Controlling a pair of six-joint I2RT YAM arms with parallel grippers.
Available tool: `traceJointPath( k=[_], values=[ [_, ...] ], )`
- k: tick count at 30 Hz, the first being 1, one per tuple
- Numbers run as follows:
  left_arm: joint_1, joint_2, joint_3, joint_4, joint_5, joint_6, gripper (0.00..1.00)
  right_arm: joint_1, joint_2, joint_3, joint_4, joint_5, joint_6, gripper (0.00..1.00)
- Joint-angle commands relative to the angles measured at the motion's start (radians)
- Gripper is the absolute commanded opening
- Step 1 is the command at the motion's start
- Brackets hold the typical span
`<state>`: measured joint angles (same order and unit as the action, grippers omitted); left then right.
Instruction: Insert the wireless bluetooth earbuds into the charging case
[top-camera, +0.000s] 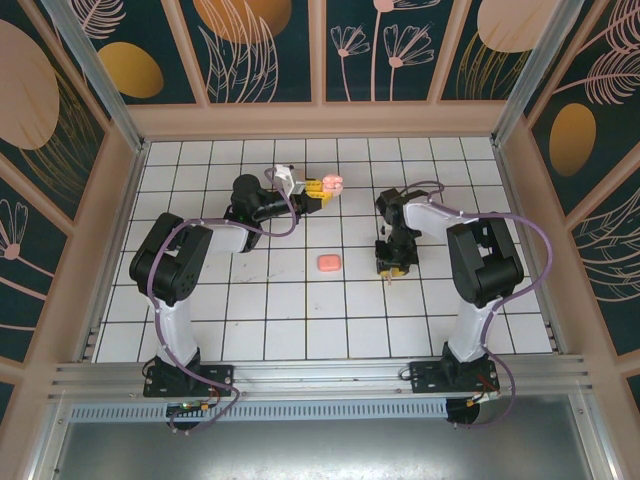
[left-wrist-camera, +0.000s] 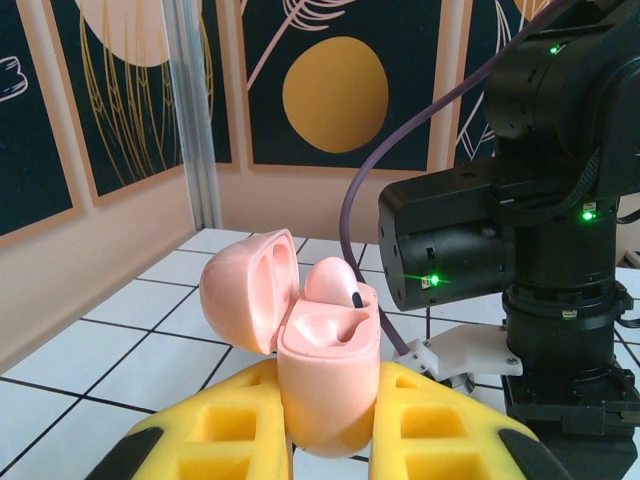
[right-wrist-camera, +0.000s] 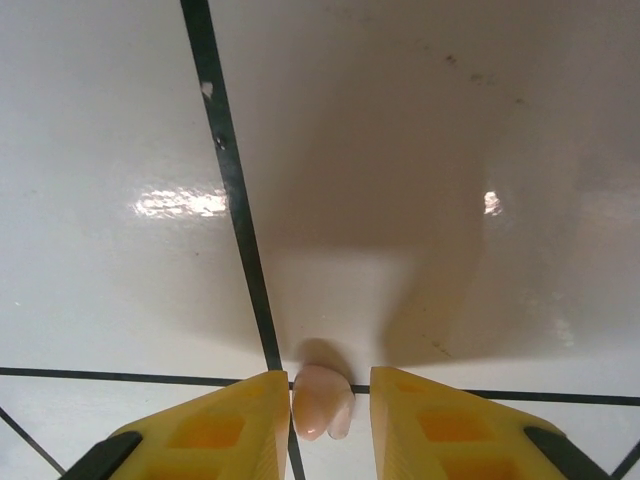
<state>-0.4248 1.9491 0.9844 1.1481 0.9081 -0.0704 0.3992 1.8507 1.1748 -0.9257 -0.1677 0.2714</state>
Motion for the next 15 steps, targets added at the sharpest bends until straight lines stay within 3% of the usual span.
traceJointPath(
  k=[1, 15],
  values=[
    [-0.004, -0.033, -0.006, 0.004, 0.006, 0.024, 0.11, -0.006, 0.019, -0.021, -0.008, -0.019, 0.015, 0.27],
    [-0.004, -0.036, -0.003, -0.02, 0.001, 0.036, 0.11, -0.005, 0.016, -0.04, 0.034, -0.018, 0.016, 0.18]
  ],
)
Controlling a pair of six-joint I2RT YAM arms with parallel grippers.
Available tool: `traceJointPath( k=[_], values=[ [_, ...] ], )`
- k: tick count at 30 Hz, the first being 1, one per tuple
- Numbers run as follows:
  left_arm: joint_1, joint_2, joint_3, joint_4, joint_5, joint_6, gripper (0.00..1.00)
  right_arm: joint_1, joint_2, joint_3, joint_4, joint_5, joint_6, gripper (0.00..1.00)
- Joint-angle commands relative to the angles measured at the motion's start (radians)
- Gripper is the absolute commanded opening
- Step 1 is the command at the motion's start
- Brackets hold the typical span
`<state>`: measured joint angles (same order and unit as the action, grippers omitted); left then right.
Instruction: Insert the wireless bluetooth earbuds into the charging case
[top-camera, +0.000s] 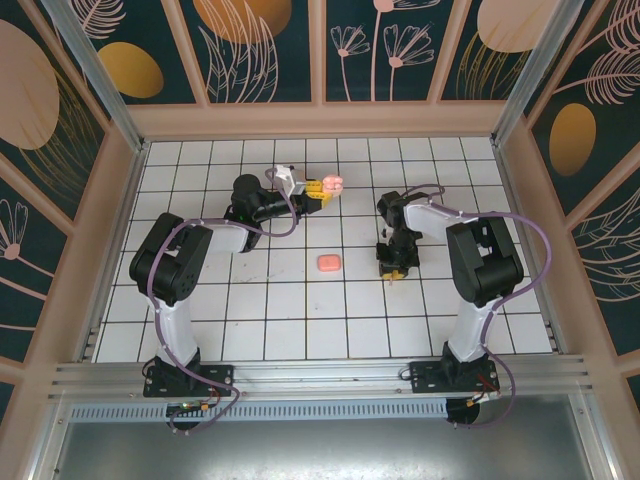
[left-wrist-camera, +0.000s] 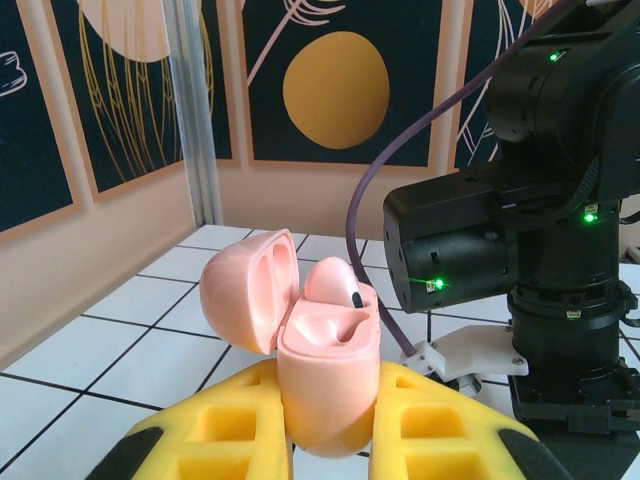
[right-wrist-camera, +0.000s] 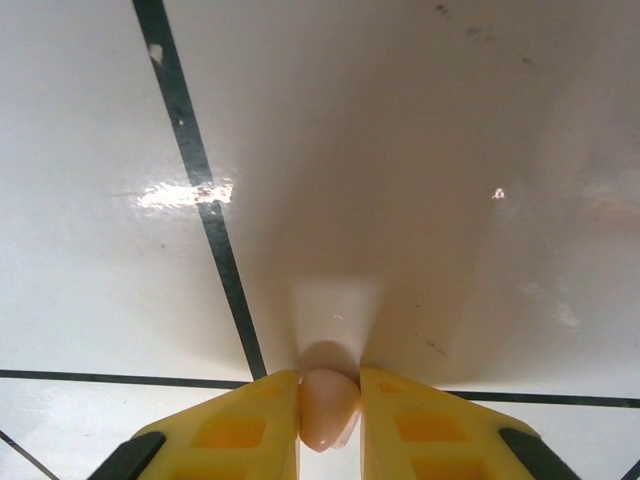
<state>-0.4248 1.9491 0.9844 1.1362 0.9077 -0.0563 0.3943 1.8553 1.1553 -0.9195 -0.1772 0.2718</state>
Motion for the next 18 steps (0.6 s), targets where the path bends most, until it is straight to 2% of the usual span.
traceJointPath(
  k=[1, 11, 18],
  values=[
    [-0.005, -0.039, -0.003, -0.011, 0.001, 0.025, 0.11, -0.001, 0.008, -0.019, 0.03, -0.007, 0.017, 0.17],
    [-0.005, -0.03, -0.002, -0.002, -0.007, 0.019, 0.11, -0.002, -0.147, 0.036, 0.106, 0.041, 0.059, 0.15],
    [-0.005, -0.017, 0.011, 0.007, -0.012, 0.012, 0.11, 0.001, -0.291, 0.104, 0.272, 0.051, 0.071, 0.14]
  ],
)
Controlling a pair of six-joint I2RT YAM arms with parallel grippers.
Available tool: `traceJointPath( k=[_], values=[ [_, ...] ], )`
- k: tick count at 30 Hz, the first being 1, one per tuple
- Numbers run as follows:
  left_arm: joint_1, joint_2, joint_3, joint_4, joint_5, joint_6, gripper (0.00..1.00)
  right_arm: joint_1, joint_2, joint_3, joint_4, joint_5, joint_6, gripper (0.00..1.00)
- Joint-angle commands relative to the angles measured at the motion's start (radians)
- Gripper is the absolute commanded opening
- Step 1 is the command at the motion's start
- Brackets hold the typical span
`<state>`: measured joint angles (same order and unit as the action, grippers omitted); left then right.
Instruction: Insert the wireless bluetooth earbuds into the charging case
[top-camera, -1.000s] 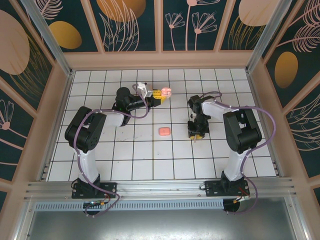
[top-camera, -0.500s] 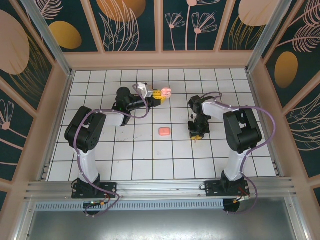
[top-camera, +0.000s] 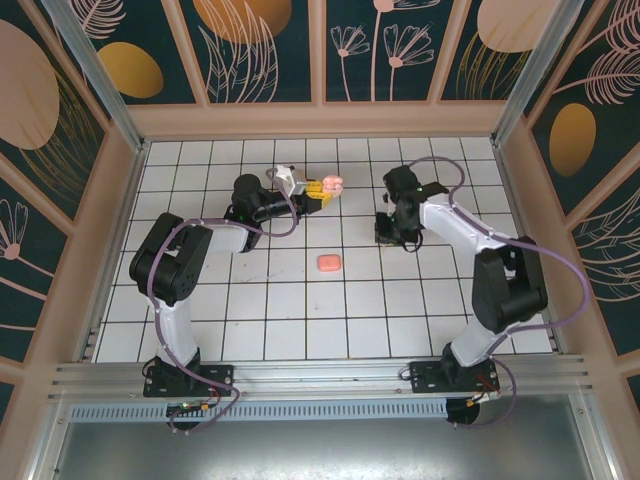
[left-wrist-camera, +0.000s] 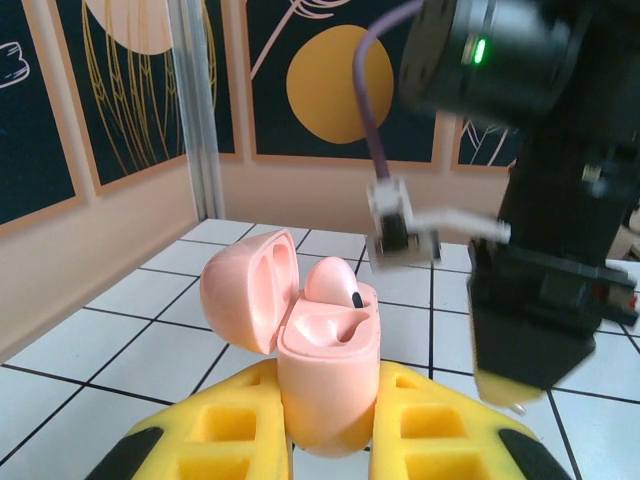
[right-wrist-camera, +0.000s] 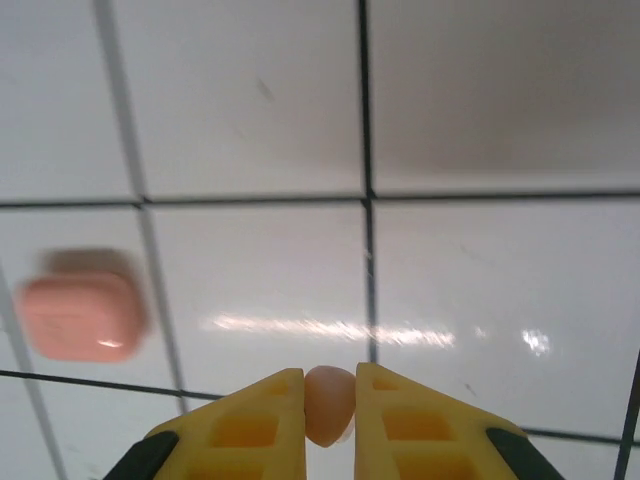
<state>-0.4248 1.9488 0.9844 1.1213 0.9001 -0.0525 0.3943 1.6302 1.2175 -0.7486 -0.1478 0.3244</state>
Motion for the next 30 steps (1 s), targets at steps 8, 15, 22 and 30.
traceJointPath(
  k=[8, 15, 22, 30],
  values=[
    [-0.007, -0.004, 0.018, 0.028, -0.018, 0.066, 0.11, 0.048, -0.222, 0.013, 0.413, -0.054, -0.004, 0.14],
    [-0.017, 0.016, 0.027, 0.038, -0.043, 0.146, 0.11, 0.138, -0.265, -0.012, 0.587, -0.035, -0.015, 0.14],
    [-0.023, 0.012, 0.04, 0.016, -0.049, 0.141, 0.11, 0.179, -0.221, -0.039, 0.724, -0.016, 0.028, 0.14],
    [-0.029, 0.005, 0.04, 0.015, -0.054, 0.112, 0.11, 0.19, -0.163, -0.031, 0.772, -0.028, 0.027, 0.14]
  ],
)
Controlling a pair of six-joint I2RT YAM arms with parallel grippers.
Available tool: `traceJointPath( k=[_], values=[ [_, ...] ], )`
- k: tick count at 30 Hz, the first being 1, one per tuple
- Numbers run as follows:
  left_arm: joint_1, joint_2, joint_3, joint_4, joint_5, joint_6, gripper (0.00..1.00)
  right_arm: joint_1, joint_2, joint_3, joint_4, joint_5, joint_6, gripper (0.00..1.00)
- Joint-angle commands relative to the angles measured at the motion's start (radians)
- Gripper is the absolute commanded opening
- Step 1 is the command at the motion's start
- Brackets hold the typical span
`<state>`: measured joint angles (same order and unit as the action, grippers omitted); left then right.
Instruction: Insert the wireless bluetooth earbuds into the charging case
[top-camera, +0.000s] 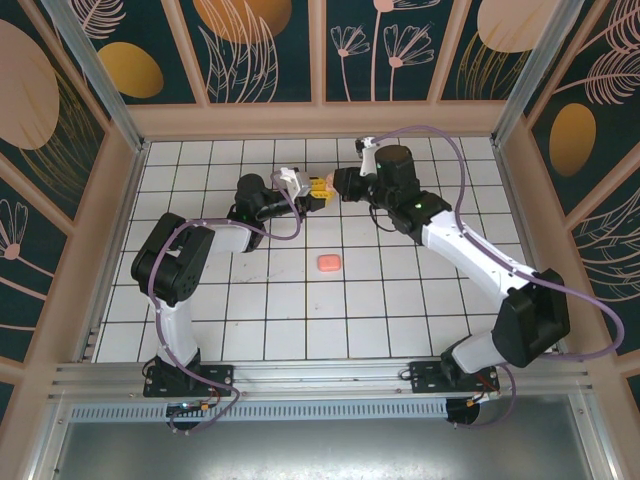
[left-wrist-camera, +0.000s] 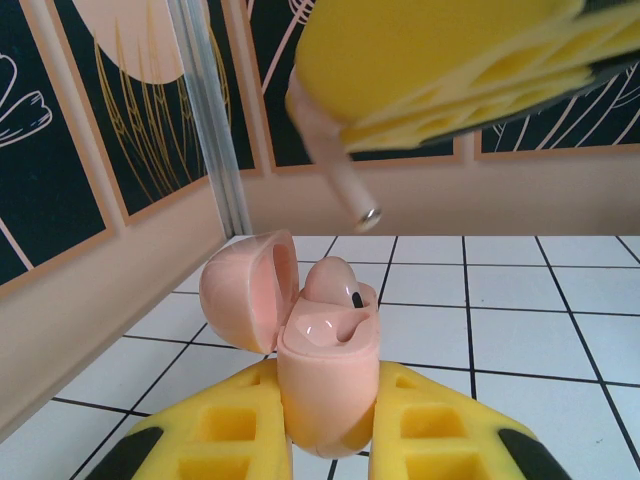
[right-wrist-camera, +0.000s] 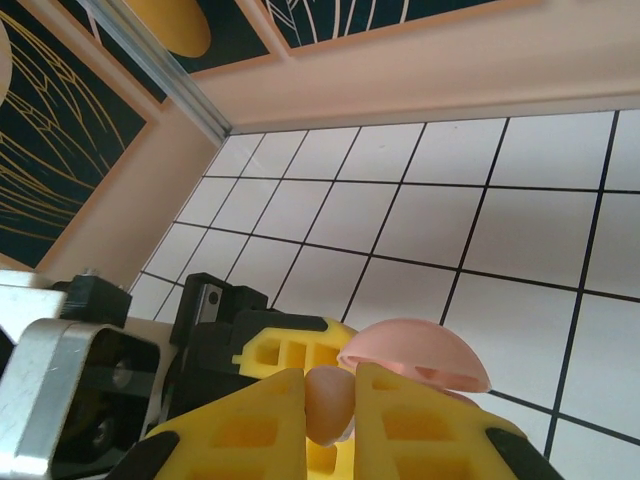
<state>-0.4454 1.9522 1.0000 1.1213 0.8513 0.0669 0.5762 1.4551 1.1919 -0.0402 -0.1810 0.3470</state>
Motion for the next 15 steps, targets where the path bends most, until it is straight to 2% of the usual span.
traceJointPath(
  k=[1, 15],
  values=[
    [-0.009, 0.001, 0.025, 0.016, -0.005, -0.011, 0.11, 0.009, 0.018, -0.005, 0.065, 0.005, 0.003, 0.14],
    [-0.009, -0.003, 0.022, 0.05, -0.015, -0.061, 0.11, 0.026, 0.039, -0.01, -0.011, 0.087, -0.023, 0.14]
  ],
)
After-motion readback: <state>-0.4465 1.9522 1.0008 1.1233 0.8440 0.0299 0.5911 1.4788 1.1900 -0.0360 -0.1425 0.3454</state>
